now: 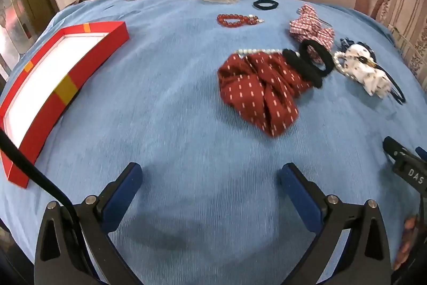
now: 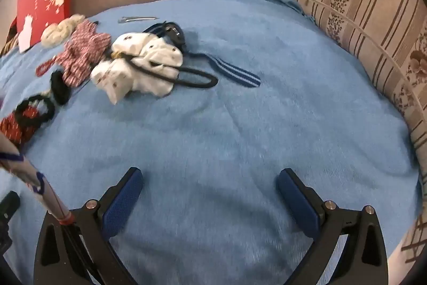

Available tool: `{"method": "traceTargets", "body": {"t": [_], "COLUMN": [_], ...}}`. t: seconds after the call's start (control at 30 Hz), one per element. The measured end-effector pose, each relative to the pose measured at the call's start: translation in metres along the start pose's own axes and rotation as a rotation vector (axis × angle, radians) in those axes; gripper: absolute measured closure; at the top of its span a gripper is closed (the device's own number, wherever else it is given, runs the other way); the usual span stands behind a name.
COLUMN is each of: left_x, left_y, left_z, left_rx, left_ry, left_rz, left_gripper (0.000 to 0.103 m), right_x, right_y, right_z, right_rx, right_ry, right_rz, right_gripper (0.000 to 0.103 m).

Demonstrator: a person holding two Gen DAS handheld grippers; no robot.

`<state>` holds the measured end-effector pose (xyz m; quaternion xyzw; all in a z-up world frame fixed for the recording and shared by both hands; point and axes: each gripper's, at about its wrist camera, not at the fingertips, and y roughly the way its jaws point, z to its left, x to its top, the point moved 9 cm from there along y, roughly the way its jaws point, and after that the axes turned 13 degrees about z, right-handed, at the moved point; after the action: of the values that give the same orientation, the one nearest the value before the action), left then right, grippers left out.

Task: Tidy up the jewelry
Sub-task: 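Move both tools toward the scrunchies on the blue cloth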

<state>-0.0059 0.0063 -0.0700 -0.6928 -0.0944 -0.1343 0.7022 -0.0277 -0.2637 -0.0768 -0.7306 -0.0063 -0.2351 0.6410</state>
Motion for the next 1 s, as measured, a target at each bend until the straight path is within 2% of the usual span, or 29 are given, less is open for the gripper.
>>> {"method": "traceTargets", "body": {"t": [0.2,0.3,0.57,0.67,0.9,1.0], "left_x": [-0.023,-0.033,-0.041,-0.040,-0.045,-0.045], "left_y": [-0.014,-0.026,-0.082,-0.101,-0.130,-0.134], "left_z": [0.004,0.009,0.018,0.015,0.008,0.005], "left_rx": [-0.001,-0.006,-0.012,-0.030,-0.047,-0.023], "left_ry": [-0.020,-0.046,-0.076,-0.072,-0.037,-0.014], "left_rz": [0.009,-0.002,-0.125,-0.151,-0.201,-0.209], "left_gripper": [0.000,0.000,0.000,0.000,0.000,0.000], "right_x": [-0.029,-0.040,-0.058,-0.062,-0.053,-0.050], "right_y": [-0.017,-0.028,-0.044,-0.062,-0.112,-0.123], "right_z": [0.007,0.009,0.009,0.011,0.020,0.026], "right_rx": [-0.043,-0.051,-0.003,0.000,-0.047,-0.048], "right_ry": [-0.036,-0.047,-0.045,-0.050,-0.079,-0.083], "right_rz": [-0.060,-0.063,0.022,-0.014,-0.162,-0.194], "right_gripper": [0.000,0.000,0.001,0.002,0.002,0.002]}}
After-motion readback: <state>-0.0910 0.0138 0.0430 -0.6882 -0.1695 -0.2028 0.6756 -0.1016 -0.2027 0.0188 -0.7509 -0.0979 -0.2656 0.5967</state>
